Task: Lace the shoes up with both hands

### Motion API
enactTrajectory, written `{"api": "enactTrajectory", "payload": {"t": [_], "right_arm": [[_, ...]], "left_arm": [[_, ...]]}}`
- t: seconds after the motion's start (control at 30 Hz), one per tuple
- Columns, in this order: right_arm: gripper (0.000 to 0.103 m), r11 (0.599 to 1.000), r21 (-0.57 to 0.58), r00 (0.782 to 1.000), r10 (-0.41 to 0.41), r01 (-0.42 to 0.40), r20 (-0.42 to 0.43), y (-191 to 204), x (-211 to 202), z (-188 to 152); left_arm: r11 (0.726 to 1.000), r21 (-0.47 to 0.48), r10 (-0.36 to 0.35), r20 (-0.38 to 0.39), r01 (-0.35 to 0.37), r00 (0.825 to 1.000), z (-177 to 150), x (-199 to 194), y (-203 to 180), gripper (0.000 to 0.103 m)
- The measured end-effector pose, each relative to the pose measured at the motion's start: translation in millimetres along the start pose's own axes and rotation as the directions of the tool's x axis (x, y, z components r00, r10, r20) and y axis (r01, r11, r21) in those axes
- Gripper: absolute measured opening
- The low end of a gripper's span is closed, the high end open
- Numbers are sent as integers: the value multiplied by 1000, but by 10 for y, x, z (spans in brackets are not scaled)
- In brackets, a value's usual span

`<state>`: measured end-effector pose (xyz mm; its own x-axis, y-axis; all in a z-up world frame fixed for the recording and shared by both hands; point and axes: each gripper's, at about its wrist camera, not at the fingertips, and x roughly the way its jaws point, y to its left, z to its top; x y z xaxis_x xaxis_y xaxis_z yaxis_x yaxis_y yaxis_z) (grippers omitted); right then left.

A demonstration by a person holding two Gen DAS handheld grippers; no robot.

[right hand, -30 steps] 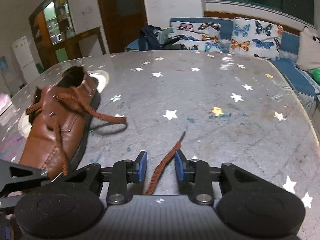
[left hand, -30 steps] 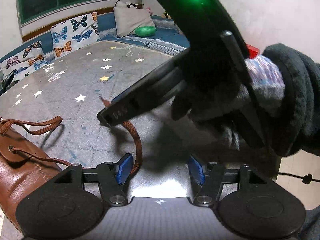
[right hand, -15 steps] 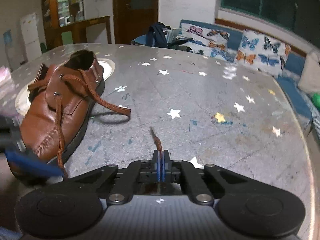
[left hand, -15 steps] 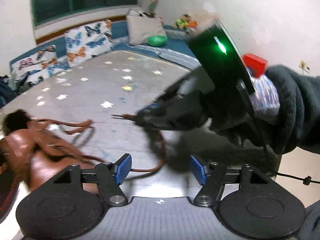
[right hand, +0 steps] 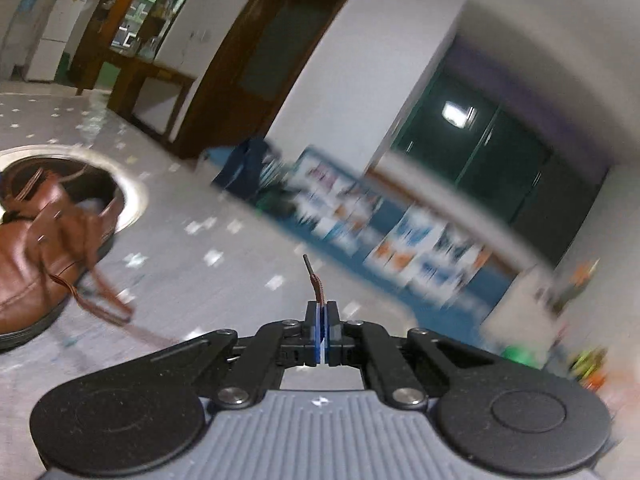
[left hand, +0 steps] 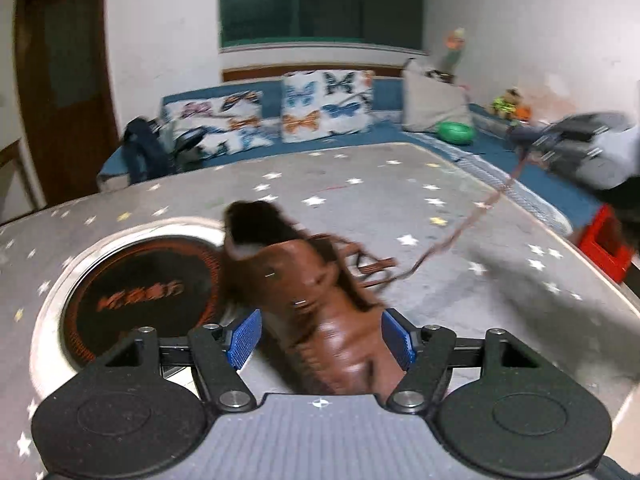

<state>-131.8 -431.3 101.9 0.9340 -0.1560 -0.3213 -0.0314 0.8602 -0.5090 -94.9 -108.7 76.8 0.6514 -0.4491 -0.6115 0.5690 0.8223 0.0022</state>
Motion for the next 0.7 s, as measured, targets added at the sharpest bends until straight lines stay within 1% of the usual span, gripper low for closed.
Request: {"api": "enactTrajectory", "payload": {"t": [0.1,0.17,0.27,0.47,0.5,0.57,0.6,0.7], "right_arm": [[1,993,-82,993,-84,91,83,-60,-128,106],[1,977,-150,981,-133,154,138,-34,-192,147],[1,954,-205,965,-183,221,188,0,-244,180],[1,943,-209,953,-215,259,212,30,-234,224],[1,944,-201,954,-220,261,205,12,-221,242],[1,958,-180,963,-190,224,189,-1,-201,267],[1,957,-192,965,-184,219,187,18,-188,267],[1,955,-199,964,-182,221,194,26,-179,294]], "left_arm": [[1000,-15,26,-23,-27,999,-28,37,95,69],[999,-25,34,-39,-35,999,-41,70,114,69],[998,-42,35,-59,-37,998,-58,113,134,69],[997,-61,41,-63,-45,997,-42,81,196,69],[997,-69,40,-63,-44,997,-32,79,215,69],[995,-89,35,-68,-41,997,-15,93,251,69],[994,-101,35,-71,-42,997,-8,100,270,69],[989,-148,14,-83,-26,996,-4,122,330,69]]}}
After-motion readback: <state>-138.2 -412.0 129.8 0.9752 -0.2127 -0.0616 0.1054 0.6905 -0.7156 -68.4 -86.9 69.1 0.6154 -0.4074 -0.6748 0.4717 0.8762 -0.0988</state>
